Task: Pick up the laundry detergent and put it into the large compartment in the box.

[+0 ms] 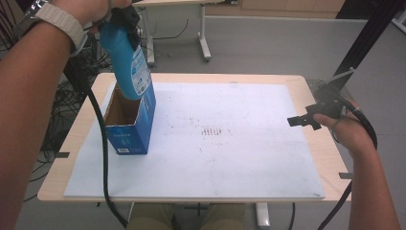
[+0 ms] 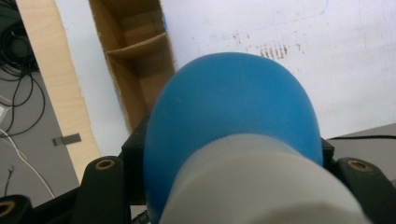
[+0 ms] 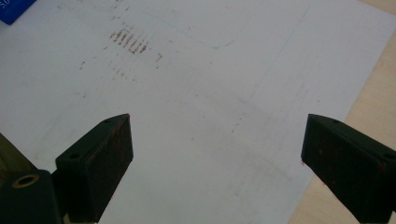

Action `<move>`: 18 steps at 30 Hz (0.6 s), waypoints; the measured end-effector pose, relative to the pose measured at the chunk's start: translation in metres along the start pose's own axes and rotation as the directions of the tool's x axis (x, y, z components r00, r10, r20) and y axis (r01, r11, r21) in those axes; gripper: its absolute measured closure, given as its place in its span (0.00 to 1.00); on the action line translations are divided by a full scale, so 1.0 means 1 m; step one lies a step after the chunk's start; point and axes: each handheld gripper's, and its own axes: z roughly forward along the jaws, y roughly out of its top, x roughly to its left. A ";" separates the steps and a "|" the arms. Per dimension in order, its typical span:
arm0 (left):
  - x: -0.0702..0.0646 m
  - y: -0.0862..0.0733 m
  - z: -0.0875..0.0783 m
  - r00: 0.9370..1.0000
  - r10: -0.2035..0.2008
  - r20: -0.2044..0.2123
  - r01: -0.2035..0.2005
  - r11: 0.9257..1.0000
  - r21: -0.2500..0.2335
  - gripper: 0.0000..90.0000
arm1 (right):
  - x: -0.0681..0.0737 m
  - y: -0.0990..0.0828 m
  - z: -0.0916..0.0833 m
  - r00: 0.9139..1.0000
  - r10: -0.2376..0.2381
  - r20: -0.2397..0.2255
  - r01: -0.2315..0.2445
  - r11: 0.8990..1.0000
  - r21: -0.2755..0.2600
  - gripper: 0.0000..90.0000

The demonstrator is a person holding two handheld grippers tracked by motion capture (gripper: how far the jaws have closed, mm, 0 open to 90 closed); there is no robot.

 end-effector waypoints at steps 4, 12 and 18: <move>0.004 0.001 0.003 1.000 -0.017 -0.014 0.017 1.000 -0.005 0.44 | 0.000 0.002 0.002 1.000 -0.003 -0.002 0.003 1.000 0.002 0.10; 0.016 -0.002 0.007 0.998 -0.057 -0.019 0.056 0.998 -0.023 0.44 | -0.002 -0.001 0.005 1.000 0.001 -0.007 -0.001 1.000 0.003 0.10; 0.022 -0.004 0.008 0.996 -0.081 -0.029 0.080 0.996 -0.030 0.44 | -0.004 -0.003 0.007 1.000 0.008 -0.006 -0.008 1.000 0.004 0.10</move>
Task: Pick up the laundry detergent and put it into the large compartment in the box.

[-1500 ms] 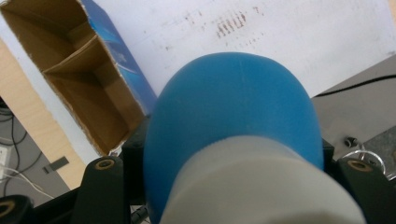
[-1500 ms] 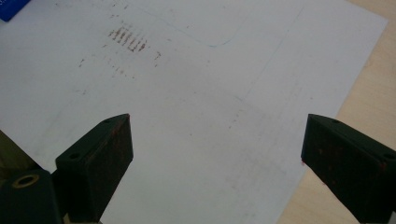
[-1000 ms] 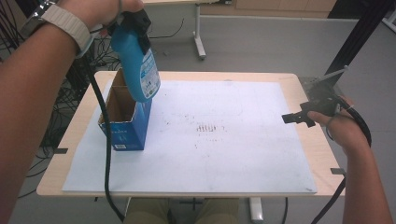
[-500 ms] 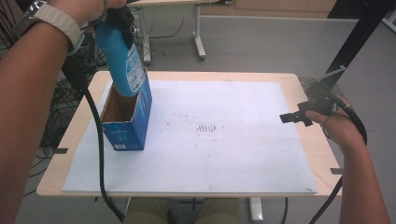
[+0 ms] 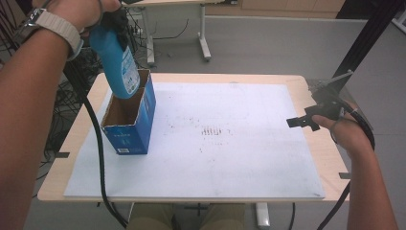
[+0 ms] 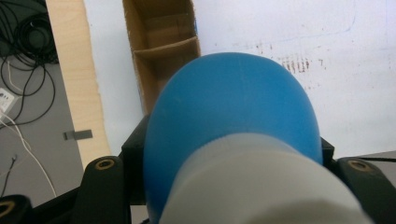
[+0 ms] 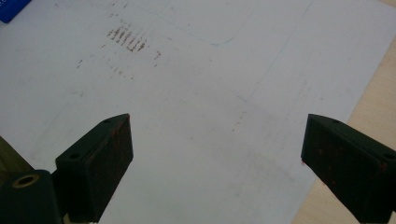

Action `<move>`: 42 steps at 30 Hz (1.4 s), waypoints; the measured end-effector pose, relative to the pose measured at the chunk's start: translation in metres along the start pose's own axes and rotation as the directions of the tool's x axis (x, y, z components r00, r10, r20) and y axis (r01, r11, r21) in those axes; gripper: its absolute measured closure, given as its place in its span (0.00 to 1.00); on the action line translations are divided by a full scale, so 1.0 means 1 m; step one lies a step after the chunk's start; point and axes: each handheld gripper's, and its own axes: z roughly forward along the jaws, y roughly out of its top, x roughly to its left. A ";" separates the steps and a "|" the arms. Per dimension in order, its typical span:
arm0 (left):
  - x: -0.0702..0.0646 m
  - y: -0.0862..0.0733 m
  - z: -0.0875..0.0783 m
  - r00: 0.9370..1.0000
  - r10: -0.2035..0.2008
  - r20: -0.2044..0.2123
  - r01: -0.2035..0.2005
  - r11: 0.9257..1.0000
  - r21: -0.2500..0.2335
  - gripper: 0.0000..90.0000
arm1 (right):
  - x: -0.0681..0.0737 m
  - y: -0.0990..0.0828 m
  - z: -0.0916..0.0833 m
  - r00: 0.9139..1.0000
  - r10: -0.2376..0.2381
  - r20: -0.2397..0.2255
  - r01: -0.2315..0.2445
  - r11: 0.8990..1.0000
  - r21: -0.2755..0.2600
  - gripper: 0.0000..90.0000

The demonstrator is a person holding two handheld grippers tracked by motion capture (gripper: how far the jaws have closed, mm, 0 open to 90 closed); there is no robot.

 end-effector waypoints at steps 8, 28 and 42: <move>0.009 0.001 0.006 1.000 -0.017 0.003 0.017 1.000 0.014 0.44 | 0.000 0.001 0.002 1.000 -0.004 -0.003 0.004 1.000 -0.002 0.10; 0.021 0.002 0.017 0.998 -0.055 -0.008 0.055 0.998 0.020 0.44 | 0.002 0.005 0.008 1.000 -0.013 -0.014 0.013 1.000 -0.006 0.10; 0.031 0.009 0.038 0.996 -0.085 -0.008 0.085 0.996 0.033 0.44 | -0.003 0.005 0.013 1.000 -0.008 -0.022 0.008 1.000 0.006 0.10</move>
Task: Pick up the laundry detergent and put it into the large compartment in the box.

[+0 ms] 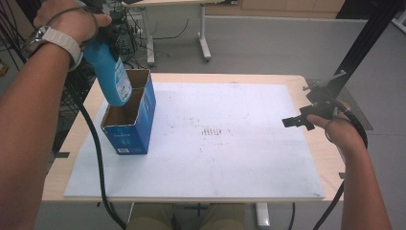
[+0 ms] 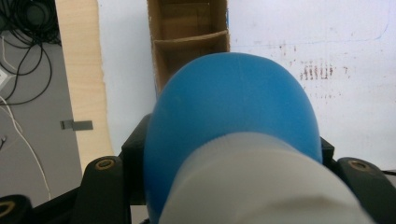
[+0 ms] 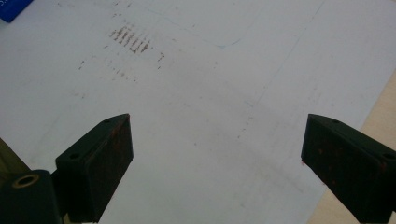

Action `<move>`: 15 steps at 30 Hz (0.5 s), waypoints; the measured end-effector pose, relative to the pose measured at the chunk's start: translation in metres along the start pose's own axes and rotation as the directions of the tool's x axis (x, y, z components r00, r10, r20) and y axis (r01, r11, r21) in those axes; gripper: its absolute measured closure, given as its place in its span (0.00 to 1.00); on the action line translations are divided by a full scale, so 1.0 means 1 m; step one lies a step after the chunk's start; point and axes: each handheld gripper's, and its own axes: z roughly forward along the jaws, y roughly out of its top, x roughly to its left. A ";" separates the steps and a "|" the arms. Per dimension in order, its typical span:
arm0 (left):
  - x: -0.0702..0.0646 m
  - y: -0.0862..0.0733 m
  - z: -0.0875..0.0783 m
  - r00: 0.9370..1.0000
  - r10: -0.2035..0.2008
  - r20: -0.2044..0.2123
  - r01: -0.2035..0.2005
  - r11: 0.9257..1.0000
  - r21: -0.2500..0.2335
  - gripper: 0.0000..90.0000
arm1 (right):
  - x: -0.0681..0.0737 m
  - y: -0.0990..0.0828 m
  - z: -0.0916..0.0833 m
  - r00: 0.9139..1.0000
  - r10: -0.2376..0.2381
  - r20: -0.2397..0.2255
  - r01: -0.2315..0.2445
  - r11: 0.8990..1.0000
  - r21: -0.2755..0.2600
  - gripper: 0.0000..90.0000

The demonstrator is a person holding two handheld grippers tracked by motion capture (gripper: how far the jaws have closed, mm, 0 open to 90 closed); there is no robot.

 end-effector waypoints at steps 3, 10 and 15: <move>-0.001 0.003 0.004 1.000 0.001 -0.009 -0.001 1.000 0.005 0.44 | -0.002 0.000 0.001 1.000 0.004 0.000 -0.004 1.000 0.002 0.10; 0.002 0.006 0.011 1.000 -0.005 -0.010 0.005 1.000 0.007 0.44 | -0.004 0.001 0.005 1.000 0.010 -0.006 -0.010 1.000 0.007 0.10; 0.003 0.008 0.016 1.000 -0.011 -0.012 0.011 1.000 0.011 0.44 | -0.005 0.002 0.007 1.000 0.011 -0.008 -0.011 1.000 0.007 0.10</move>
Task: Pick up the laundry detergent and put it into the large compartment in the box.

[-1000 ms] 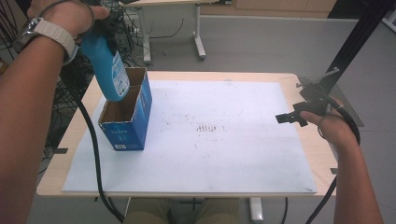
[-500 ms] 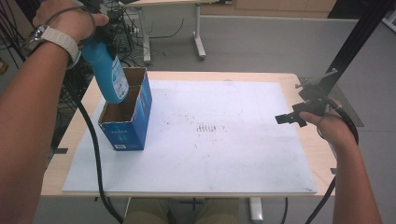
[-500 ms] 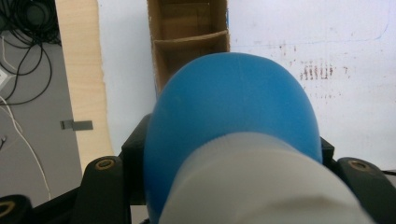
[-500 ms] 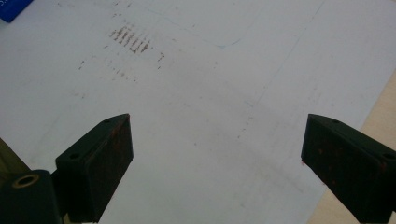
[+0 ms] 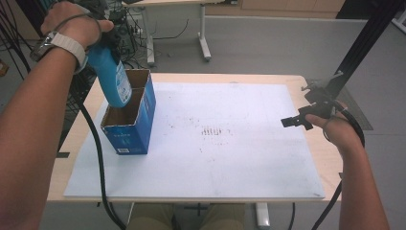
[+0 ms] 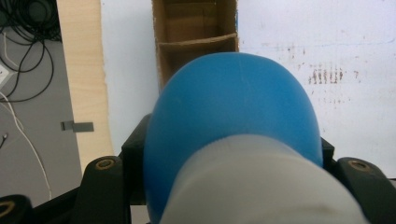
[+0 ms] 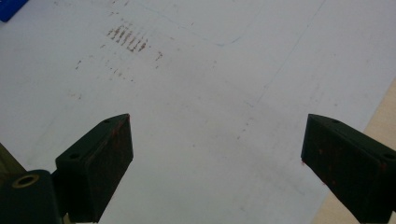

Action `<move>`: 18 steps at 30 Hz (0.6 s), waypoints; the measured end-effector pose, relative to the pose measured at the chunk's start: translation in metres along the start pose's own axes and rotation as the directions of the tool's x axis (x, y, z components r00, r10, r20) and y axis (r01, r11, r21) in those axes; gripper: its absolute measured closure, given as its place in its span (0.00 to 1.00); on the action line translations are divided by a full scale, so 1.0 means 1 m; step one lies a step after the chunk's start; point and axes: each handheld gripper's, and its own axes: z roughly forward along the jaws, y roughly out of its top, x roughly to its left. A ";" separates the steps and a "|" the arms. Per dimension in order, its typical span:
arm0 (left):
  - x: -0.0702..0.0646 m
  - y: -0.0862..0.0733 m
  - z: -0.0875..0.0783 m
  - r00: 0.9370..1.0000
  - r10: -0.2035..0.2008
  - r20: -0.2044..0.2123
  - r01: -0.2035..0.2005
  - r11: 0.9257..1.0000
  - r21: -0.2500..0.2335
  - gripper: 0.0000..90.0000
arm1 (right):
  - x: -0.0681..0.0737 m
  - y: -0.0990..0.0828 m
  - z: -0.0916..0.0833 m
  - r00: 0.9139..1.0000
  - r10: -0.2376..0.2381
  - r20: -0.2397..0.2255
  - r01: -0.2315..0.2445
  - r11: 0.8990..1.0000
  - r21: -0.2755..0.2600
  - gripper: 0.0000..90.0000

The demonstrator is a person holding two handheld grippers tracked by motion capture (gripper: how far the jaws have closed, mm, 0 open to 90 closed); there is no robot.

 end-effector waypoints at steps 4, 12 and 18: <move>0.002 0.000 0.005 1.000 -0.009 0.004 0.009 1.000 -0.004 0.44 | -0.001 0.000 0.001 1.000 -0.002 0.000 0.002 1.000 -0.001 0.10; 0.004 0.002 0.012 1.000 -0.010 0.007 0.010 1.000 0.003 0.44 | -0.002 0.000 0.002 1.000 0.000 0.001 0.000 1.000 0.000 0.10; 0.002 0.004 0.019 1.000 -0.005 -0.004 0.005 1.000 0.014 0.44 | -0.002 0.001 0.002 1.000 -0.001 -0.001 0.001 1.000 -0.002 0.10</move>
